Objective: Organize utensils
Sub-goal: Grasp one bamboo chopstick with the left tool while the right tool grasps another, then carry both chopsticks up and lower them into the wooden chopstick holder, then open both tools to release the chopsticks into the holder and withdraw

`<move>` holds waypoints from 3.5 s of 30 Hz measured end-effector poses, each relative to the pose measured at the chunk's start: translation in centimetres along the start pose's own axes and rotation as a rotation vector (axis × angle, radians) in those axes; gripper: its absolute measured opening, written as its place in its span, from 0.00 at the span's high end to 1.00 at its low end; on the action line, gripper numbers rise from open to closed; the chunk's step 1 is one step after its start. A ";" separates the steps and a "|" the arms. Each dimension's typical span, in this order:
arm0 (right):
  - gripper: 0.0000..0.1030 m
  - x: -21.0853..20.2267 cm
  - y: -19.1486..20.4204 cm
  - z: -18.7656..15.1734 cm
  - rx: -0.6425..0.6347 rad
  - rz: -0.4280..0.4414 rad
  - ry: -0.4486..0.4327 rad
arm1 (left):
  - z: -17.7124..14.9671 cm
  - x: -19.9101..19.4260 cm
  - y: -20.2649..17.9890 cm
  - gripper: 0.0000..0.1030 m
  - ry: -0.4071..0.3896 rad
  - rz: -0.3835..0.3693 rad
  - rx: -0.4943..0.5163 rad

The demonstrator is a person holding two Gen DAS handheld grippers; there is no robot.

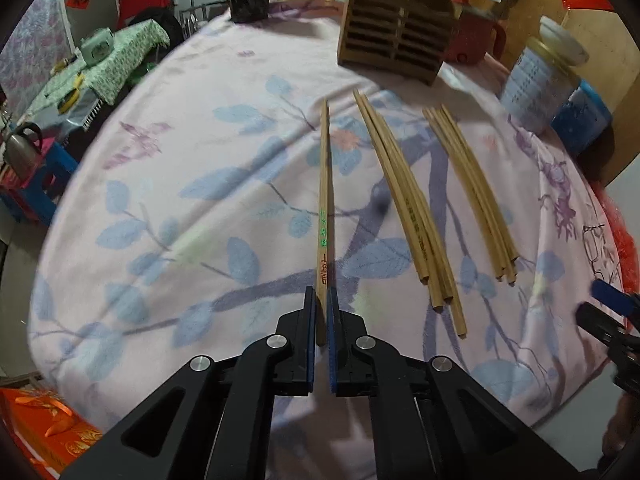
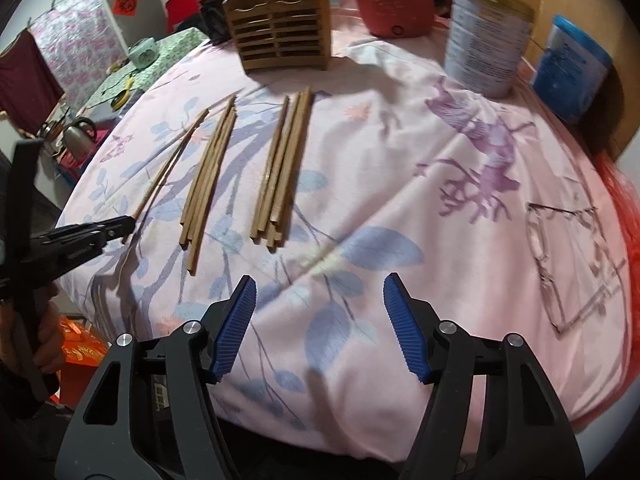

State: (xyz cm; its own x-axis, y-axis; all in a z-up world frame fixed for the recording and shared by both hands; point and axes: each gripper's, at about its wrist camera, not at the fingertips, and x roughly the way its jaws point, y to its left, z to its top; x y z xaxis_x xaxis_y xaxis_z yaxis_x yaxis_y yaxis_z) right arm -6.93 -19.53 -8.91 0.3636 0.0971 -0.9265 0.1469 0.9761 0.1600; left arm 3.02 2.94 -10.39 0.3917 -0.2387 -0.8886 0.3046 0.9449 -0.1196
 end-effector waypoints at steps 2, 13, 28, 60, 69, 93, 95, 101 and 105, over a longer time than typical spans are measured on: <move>0.45 1.1 0.4 0.4 -0.009 0.020 0.002 | 0.1 -1.3 0.2 0.95 -0.012 0.016 0.002; 0.70 4.7 1.3 2.7 0.038 0.096 0.005 | 1.3 -5.5 1.7 0.95 -0.056 0.059 -0.010; 0.97 1.5 0.5 4.4 0.158 0.030 -0.092 | 6.0 -6.4 3.6 0.95 -0.092 -0.023 0.085; 0.77 5.5 -1.2 2.2 -0.046 0.164 0.039 | 18.9 -11.0 -3.4 0.95 -0.196 -0.087 0.142; 0.94 4.6 -1.7 3.2 0.027 0.102 -0.036 | 19.7 -11.3 -4.0 0.95 -0.214 -0.096 0.174; 0.94 -12.0 0.7 31.4 -0.120 0.130 -0.524 | 36.2 -14.4 -5.7 0.95 -0.383 -0.162 0.170; 0.94 -11.1 0.8 33.0 -0.115 0.133 -0.529 | 36.8 -12.8 -5.6 0.95 -0.359 -0.167 0.161; 0.89 -4.8 -0.5 34.8 -0.052 0.156 -0.416 | 36.6 -8.0 -4.8 0.93 -0.259 -0.167 0.122; 0.89 -4.3 -1.7 33.5 -0.001 0.208 -0.408 | 35.8 -7.2 -3.3 0.76 -0.237 -0.137 0.074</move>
State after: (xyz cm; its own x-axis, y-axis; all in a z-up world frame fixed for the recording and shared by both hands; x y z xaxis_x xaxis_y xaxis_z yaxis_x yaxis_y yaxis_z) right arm 22.06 -28.10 6.18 0.7182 0.2066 -0.6645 0.0314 0.9443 0.3275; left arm 30.26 -6.51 12.24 0.5320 -0.4165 -0.7372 0.4274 0.8837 -0.1909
